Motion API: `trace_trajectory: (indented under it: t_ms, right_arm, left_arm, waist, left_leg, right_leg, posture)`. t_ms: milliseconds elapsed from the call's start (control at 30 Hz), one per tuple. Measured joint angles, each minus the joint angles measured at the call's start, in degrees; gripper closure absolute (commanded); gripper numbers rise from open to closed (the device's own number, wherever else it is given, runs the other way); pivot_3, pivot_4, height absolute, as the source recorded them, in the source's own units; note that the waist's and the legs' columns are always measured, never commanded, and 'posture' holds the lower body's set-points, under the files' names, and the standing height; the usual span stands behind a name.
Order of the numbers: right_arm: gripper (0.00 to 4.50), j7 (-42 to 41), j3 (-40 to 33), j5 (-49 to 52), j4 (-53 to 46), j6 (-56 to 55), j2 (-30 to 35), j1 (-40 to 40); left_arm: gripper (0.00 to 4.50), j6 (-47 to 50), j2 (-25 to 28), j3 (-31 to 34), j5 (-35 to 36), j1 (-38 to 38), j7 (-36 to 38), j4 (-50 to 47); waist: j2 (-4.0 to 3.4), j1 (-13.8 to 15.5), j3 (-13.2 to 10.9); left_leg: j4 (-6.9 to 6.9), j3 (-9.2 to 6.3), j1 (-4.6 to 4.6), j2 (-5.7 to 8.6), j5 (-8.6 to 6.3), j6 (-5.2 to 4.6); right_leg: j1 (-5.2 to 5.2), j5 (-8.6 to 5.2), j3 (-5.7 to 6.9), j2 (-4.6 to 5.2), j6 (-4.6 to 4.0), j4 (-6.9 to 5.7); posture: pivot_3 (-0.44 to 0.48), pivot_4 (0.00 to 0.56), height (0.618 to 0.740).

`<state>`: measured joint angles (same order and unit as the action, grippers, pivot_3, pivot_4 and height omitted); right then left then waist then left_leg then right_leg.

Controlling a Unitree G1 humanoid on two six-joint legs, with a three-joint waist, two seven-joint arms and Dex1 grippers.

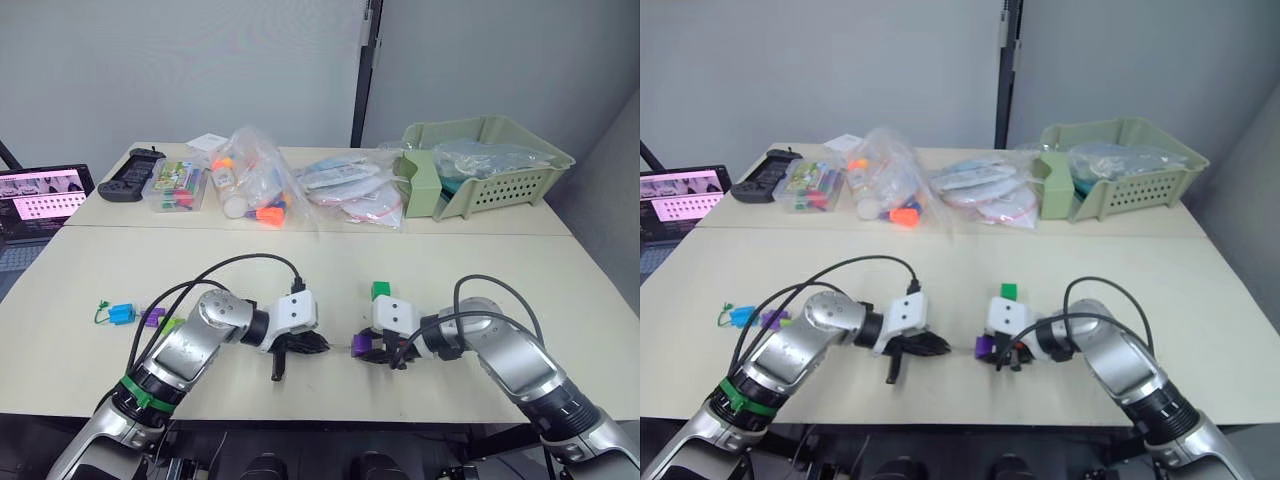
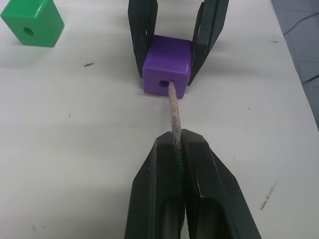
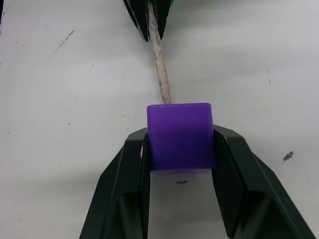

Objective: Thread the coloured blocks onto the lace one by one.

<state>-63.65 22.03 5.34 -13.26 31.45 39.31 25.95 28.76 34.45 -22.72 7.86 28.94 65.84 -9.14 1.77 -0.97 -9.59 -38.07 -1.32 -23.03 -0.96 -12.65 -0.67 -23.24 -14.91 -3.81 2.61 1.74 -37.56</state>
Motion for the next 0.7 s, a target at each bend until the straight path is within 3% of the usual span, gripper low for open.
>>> trace_trajectory:
  t_ms: [700]
  right_arm:
    - [3.32,-4.9,-0.3,0.5,5.7,-6.0,-0.1,0.8]
  left_arm:
    - [4.5,4.1,-0.8,-0.6,0.1,-0.4,-3.1,-2.7]
  waist:
    - [0.0,0.1,0.0]
  left_leg:
    - [0.0,0.0,0.01,0.02,0.0,0.0]
  right_leg:
    - [0.04,0.0,0.0,0.02,0.0,0.03]
  posture:
    - [0.0,0.15,0.74]
